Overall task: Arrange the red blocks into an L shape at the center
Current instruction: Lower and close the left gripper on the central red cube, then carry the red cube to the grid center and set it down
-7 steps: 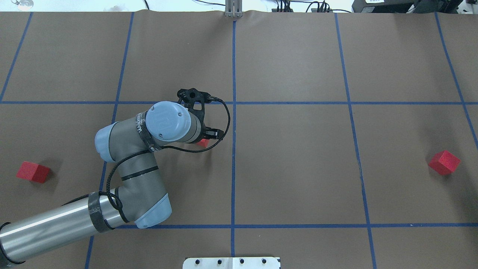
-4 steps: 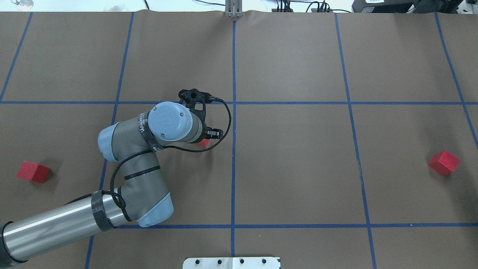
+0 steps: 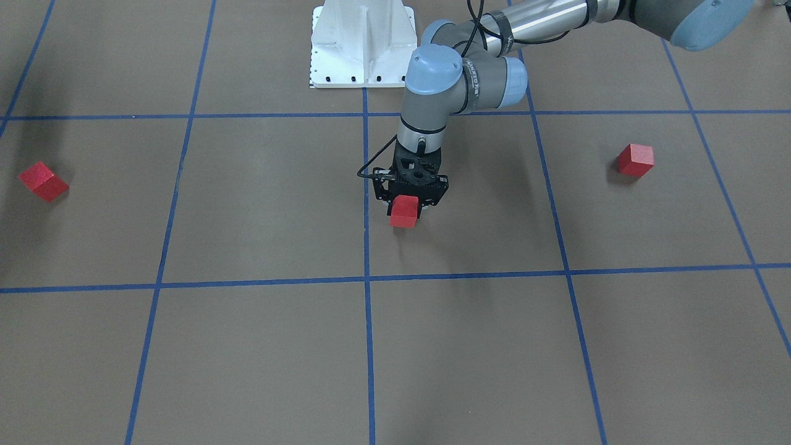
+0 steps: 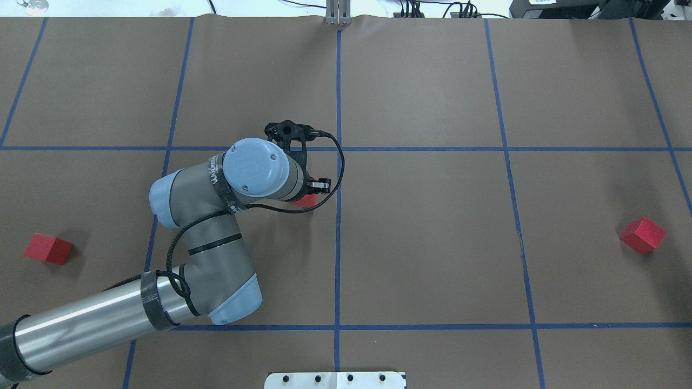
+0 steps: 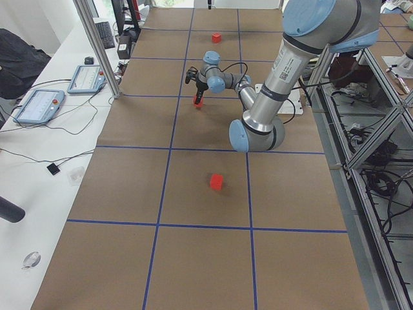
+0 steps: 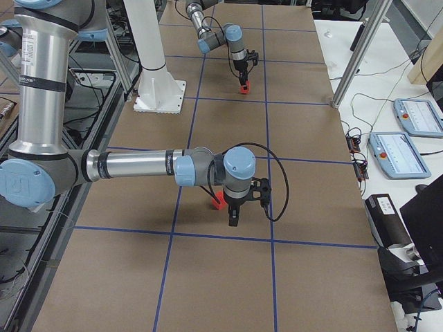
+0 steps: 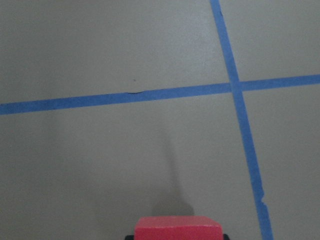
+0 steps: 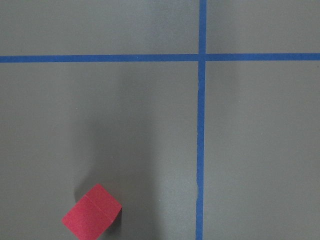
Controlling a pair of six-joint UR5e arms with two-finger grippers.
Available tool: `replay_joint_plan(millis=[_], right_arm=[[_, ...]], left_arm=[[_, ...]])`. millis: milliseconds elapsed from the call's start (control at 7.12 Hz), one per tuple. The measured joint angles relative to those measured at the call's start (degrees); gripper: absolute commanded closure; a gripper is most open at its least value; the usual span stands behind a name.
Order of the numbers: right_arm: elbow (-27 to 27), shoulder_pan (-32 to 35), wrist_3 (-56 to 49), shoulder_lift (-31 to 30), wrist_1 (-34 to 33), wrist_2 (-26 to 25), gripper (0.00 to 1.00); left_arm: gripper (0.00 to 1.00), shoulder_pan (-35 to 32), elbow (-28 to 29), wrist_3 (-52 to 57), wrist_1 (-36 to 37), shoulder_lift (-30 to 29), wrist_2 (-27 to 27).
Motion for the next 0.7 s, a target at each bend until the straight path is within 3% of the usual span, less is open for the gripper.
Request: replay_joint_plan(millis=[281, 702], right_arm=[[-0.01, 0.00, 0.01, 0.00, -0.06, 0.00, 0.01], [-0.08, 0.00, -0.07, 0.00, -0.07, 0.00, 0.01]], left_arm=[[1.00, -0.54, 2.96, -4.17, 4.96, -6.27, 0.07], [1.00, -0.53, 15.60, -8.98, 4.41, -15.46, 0.37]])
